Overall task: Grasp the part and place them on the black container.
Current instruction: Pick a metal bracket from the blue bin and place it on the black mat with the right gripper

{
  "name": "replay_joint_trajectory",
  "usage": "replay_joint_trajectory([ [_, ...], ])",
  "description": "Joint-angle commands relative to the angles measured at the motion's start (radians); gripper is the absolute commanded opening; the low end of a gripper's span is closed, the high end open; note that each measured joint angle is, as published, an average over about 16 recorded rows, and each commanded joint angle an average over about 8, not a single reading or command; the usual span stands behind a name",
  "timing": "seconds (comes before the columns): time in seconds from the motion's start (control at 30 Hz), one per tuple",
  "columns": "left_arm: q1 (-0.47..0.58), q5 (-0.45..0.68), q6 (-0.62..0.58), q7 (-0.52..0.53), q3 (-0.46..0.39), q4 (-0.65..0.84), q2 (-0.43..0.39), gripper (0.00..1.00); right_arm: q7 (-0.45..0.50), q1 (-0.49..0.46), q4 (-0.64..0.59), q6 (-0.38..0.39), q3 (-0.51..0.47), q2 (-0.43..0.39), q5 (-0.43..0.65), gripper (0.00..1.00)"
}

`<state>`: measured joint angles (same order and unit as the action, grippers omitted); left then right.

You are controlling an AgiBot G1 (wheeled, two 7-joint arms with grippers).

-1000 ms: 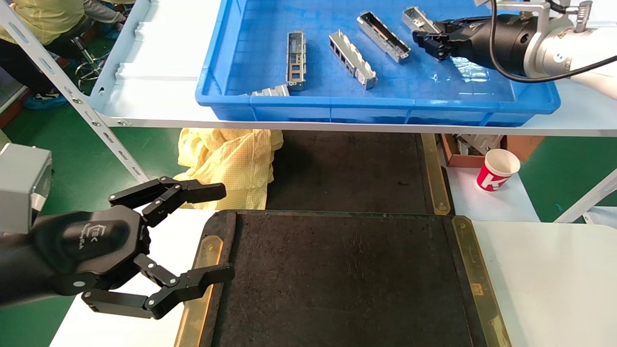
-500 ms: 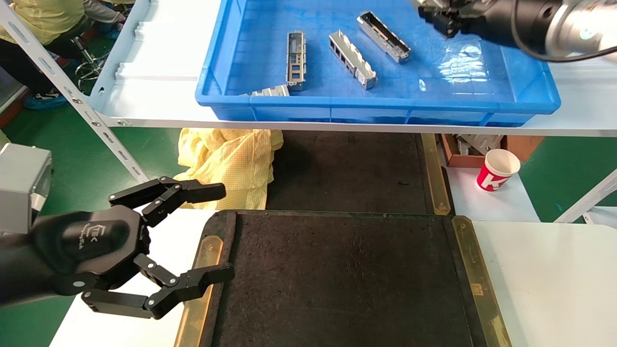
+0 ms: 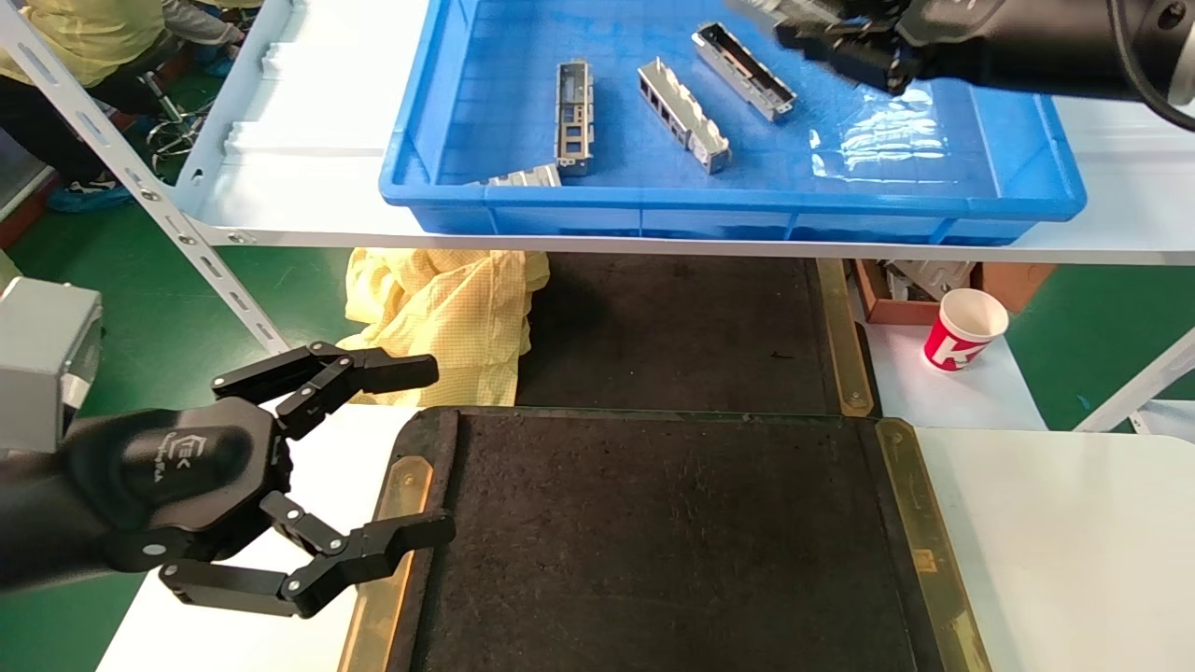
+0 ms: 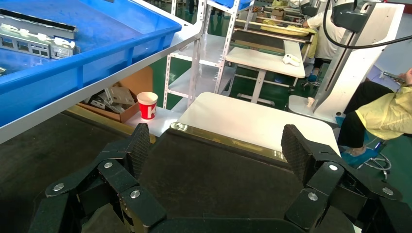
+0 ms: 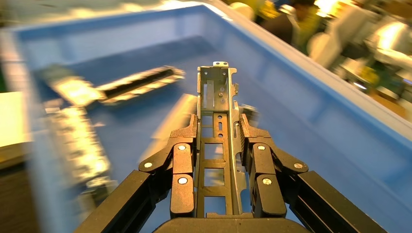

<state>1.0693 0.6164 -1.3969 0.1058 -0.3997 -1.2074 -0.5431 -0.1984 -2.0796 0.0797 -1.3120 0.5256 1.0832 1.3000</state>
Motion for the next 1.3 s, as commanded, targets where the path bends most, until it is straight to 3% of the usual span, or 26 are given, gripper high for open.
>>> replay_joint_trajectory([
  [0.03, 0.0, 0.0, 0.0, 0.0, 0.0, 0.0, 0.0, 1.0, -0.014, -0.005, 0.005, -0.062, -0.002, -0.015, -0.005, 0.0],
  [0.2, 0.0, 0.0, 0.0, 0.0, 0.0, 0.0, 0.0, 1.0, -0.051, -0.013, 0.018, -0.211, 0.005, -0.027, -0.002, 0.0],
  [0.37, 0.0, 0.0, 0.0, 0.0, 0.0, 0.0, 0.0, 1.0, -0.083, 0.001, 0.045, -0.279, 0.026, -0.02, 0.008, 0.0],
  [0.93, 0.0, 0.0, 0.0, 0.0, 0.0, 0.0, 0.0, 1.0, -0.109, 0.136, 0.162, -0.281, 0.131, 0.039, -0.046, 0.0],
  [1.3, 0.0, 0.0, 0.0, 0.0, 0.0, 0.0, 0.0, 1.0, -0.194, 0.197, 0.123, -0.243, 0.211, 0.145, -0.006, 0.0],
])
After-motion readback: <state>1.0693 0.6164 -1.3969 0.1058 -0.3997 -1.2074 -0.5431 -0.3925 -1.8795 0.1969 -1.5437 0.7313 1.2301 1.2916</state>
